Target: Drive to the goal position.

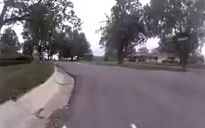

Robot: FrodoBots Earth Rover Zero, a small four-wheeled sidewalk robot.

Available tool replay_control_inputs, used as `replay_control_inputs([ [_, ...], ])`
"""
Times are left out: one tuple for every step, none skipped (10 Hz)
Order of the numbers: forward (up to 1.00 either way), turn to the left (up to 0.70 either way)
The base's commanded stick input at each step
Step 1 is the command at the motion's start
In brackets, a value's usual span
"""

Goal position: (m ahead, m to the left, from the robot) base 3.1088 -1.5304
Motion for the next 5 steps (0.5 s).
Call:
replay_control_inputs([
  [1.0, 0.03],
  [1.0, 0.06],
  [1.0, 0.12],
  [1.0, 0.29],
  [1.0, 0.38],
])
